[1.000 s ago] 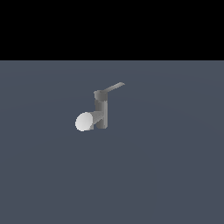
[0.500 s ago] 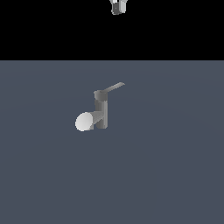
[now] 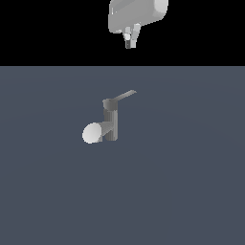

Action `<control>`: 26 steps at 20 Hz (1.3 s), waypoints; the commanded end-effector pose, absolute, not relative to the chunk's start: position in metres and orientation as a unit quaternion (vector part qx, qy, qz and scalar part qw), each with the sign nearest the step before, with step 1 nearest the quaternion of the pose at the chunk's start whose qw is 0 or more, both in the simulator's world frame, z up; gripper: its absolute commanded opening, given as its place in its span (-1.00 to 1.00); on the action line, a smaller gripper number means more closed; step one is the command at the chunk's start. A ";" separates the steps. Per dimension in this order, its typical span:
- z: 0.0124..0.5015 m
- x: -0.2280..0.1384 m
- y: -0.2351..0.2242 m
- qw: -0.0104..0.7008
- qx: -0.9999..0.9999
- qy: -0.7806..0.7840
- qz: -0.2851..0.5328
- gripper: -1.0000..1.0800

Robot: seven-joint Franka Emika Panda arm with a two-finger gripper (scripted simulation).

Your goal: Turn on the faucet by rotating a designated handle.

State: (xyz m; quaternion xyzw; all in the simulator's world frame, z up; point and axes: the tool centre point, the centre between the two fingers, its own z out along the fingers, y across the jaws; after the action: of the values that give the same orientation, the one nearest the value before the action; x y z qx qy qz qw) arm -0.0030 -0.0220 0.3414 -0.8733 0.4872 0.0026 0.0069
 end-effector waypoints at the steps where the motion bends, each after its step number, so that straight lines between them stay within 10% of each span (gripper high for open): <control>1: 0.325 0.009 -0.024 0.006 -0.857 0.516 0.002 -1.00; 26: 0.185 0.079 -0.035 0.000 -0.709 0.705 0.000 -1.00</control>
State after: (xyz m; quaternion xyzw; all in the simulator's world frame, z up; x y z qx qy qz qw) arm 0.0777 -0.0350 0.1884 -0.7136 0.7006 0.0007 0.0000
